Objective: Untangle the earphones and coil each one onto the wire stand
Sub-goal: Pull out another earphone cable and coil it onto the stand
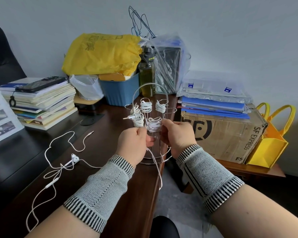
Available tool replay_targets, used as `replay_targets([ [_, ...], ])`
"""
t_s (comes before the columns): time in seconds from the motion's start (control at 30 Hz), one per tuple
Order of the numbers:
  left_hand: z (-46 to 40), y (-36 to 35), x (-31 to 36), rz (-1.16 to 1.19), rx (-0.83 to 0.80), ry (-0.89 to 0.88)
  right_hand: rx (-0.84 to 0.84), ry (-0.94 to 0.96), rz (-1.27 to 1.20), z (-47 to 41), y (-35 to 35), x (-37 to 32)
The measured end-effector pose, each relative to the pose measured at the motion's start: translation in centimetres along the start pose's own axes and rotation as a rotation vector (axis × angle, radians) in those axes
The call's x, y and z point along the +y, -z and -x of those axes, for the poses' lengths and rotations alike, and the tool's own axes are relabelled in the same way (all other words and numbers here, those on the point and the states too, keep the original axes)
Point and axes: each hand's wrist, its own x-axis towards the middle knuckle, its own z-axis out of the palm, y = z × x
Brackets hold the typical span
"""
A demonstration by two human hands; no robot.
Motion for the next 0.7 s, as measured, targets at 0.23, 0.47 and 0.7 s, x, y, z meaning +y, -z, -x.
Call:
replay_targets([
  [0.23, 0.7, 0.4, -0.8, -0.101, -0.055, -0.145, -0.074, 0.036, -0.155, 1.9, 1.0, 0.5],
  [0.47, 0.8, 0.6, -0.4, -0.014, -0.080, -0.154, -0.234, 0.359, 0.280, 3.3, 1.8, 1.1],
  [0.7, 0.1, 0.4, -0.6, 0.196, -0.097, -0.015, -0.442, 0.313, 0.326, 3.9, 2.3, 1.8],
])
